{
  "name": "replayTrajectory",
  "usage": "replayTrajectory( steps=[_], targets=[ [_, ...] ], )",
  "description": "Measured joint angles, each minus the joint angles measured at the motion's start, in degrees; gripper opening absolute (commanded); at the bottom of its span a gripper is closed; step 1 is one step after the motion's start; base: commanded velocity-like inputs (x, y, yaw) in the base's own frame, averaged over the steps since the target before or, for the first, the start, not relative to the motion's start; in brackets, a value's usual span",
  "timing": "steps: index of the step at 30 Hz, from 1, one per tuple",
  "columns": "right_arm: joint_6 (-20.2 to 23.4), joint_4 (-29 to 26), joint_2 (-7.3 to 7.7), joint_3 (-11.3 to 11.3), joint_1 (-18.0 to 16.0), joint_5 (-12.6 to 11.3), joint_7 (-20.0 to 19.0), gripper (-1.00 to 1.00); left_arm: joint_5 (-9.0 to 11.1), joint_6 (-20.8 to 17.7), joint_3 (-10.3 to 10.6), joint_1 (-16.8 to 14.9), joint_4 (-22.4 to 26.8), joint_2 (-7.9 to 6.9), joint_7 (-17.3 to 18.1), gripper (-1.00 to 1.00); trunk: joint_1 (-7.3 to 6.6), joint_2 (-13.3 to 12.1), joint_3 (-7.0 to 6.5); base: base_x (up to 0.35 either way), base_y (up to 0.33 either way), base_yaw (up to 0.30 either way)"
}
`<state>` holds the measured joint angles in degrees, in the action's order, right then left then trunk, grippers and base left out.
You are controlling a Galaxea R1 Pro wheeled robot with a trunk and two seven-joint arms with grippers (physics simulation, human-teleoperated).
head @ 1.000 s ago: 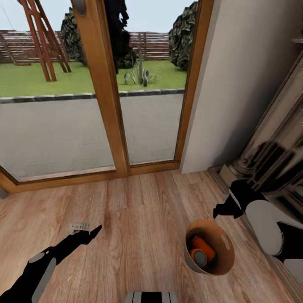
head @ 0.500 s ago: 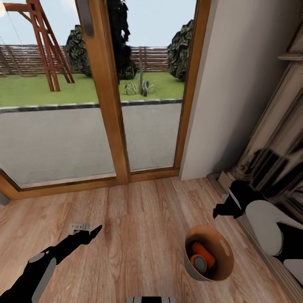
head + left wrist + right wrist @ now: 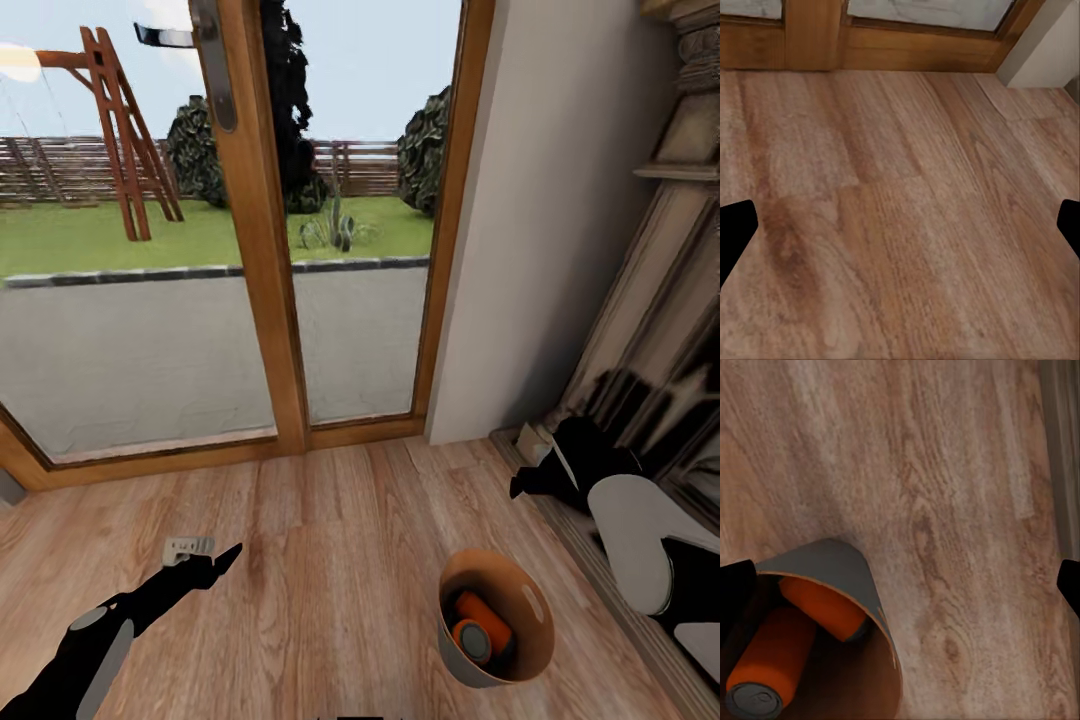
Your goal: Put the three can of soda from the living room inside the tash can in the kitchen.
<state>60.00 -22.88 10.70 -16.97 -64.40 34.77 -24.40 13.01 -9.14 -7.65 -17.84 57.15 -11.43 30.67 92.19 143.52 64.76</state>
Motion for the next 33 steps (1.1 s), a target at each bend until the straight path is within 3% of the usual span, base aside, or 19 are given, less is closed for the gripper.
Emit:
replayTrajectory(
  steps=[7, 20, 24, 29, 33],
  targets=[
    [-1.5, -0.3, -0.07, -0.2, 3.1, -0.2, -0.3, 1.00, 0.0, 0.0, 0.0, 0.0, -0.4, 0.00, 0.0, 1.00, -0.18, -0.1, -1.55, 0.000, 0.000, 0.000],
    [-10.7, -1.0, -0.13, -0.3, 8.7, -0.2, 0.3, 1.00, -0.1, 0.0, 0.1, 0.0, -2.3, 0.00, 0.0, 1.00, -0.51, -0.3, -4.43, 0.000, 0.000, 0.000],
    [-12.7, -2.9, -0.21, -0.3, 10.5, -0.2, 0.2, 1.00, -0.1, 0.0, 0.1, 0.0, -2.6, 0.00, 0.0, 1.00, -1.32, -1.7, -5.16, 0.000, 0.000, 0.000],
    [-13.8, -9.8, -0.61, -0.2, 14.4, -0.3, -0.2, 1.00, -0.1, -0.1, 0.1, 0.0, -3.0, 0.00, 0.0, 1.00, -2.42, -3.7, -6.06, 0.000, 0.000, 0.000],
    [-14.1, -22.1, -1.49, 0.3, 23.1, -0.4, -0.5, 1.00, -0.1, -0.1, 0.1, 0.0, -3.1, 0.00, 0.0, 1.00, -3.30, -5.3, -6.78, 0.000, 0.000, 0.000]
  ],
)
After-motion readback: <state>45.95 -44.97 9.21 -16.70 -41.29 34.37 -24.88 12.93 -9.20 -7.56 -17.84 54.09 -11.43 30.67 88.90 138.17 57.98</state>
